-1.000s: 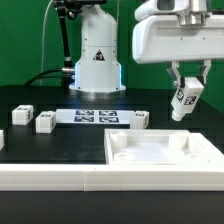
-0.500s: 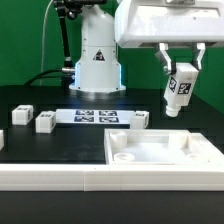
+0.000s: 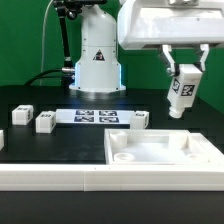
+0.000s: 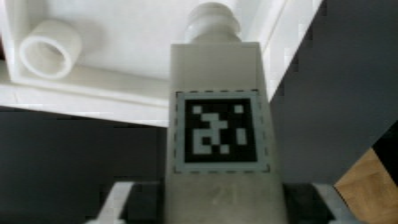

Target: Assemble one leg

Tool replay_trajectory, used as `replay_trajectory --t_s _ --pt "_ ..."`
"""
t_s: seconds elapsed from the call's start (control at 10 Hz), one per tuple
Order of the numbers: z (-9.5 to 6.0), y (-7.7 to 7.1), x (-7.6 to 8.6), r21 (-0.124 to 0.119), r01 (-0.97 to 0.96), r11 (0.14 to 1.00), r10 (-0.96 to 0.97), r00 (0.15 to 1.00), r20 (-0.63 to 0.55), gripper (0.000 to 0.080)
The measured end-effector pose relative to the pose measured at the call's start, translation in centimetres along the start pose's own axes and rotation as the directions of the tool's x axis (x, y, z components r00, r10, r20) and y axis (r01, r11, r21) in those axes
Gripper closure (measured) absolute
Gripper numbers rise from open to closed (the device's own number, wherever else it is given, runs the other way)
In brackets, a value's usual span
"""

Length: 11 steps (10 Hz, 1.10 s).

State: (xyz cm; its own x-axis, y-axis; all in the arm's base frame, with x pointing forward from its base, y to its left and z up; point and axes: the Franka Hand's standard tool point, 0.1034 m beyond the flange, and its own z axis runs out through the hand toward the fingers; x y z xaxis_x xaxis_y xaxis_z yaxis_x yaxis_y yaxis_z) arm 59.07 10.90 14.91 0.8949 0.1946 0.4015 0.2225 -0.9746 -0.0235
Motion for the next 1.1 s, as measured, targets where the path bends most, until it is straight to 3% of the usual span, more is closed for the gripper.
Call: replay_trajectory --t_s 0.2,0.5,0.8,1.1 --pt "1.4 0.7 1.4 -0.003 -0.002 1.0 0.001 0.999 -0.033 0.0508" --pt "1.4 0.9 1.4 -0.019 0.007 1.0 -0.009 0.989 -0.147 0.0508" --pt "2.1 0.8 1.4 -0.016 0.008 1.0 -0.011 0.99 -0.143 0.0508" --pt "3.4 1.3 2.8 -0.017 0.007 1.0 -0.01 0.988 -0.156 0.0508"
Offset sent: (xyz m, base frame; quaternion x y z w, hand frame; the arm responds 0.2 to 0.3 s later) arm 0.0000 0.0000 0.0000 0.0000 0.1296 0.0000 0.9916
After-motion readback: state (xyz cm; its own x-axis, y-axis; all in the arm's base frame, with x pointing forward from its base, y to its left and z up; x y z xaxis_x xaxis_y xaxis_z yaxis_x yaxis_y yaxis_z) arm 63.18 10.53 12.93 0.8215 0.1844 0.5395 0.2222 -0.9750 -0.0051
